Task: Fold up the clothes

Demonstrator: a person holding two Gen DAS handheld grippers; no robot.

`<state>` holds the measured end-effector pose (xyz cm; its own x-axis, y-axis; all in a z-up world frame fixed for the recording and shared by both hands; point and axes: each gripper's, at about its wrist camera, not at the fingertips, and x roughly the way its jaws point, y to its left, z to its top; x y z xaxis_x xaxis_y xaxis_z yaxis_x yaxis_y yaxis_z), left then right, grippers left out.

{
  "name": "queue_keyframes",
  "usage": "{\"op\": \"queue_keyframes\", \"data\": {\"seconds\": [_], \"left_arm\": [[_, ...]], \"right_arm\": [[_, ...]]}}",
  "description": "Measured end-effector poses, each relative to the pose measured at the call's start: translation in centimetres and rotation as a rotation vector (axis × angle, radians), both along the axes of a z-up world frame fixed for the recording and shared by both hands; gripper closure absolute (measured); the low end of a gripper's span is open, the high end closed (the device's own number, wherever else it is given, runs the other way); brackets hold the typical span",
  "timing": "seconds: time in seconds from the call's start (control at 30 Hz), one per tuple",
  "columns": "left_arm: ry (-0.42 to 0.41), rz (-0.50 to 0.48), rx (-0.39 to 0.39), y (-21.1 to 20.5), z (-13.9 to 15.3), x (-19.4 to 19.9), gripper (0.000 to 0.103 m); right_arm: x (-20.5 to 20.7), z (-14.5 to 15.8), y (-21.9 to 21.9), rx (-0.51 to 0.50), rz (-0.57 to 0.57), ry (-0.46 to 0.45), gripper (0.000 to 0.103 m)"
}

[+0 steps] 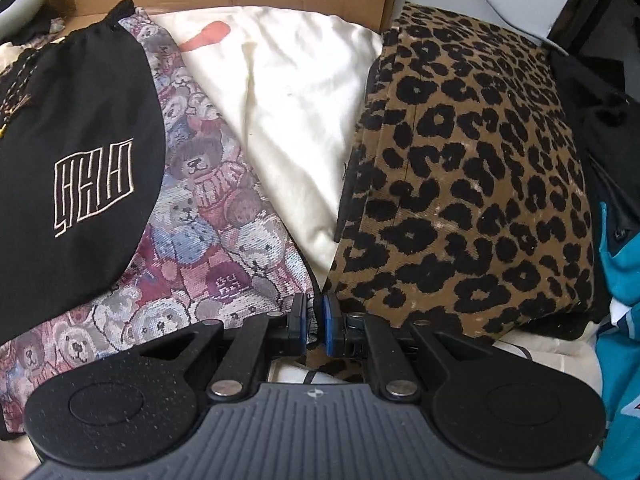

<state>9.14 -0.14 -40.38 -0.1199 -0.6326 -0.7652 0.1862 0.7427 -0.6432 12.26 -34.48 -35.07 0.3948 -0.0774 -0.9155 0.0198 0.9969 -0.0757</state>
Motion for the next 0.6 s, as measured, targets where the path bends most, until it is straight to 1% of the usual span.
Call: {"op": "queue_keyframes", "data": {"seconds": [0.07,0.13,0.17,0.2,0.33,0.4,0.6], "left_arm": [[-0.004,-0.006,-0.001,0.3,0.4,0.2,0.100],[-0.009,-0.009,-0.003,0.6,0.8,0.4,0.096],[-0.019,-0.008,0.000,0.9,1.2,0.5,0.091],[-0.033,-0.003,0.001,1.1,1.7,0.6,0.087],[-0.082,0.026,0.008,2.2,3.3,1.4,0.085],[-0.102,0.051,0.021,3.0,4.1,1.9,0.084],[-0.166,0.125,0.065,5.4,6.3,3.4,0.084]], "right_arm": [[0.1,-0.1,0.1,-0.004,-0.001,0.006,0.093],[0.1,0.2,0.0,-0.003,-0.011,0.009,0.091],[0.1,0.4,-0.1,-0.002,-0.017,0.010,0.087],[0.1,0.7,-0.2,0.003,-0.024,0.010,0.086],[-0.3,2.5,-0.1,0.028,-0.010,-0.030,0.086],[-0.4,3.4,0.1,0.034,0.002,-0.058,0.084],[-0.1,5.4,0.7,0.049,-0.009,-0.127,0.084]]}}
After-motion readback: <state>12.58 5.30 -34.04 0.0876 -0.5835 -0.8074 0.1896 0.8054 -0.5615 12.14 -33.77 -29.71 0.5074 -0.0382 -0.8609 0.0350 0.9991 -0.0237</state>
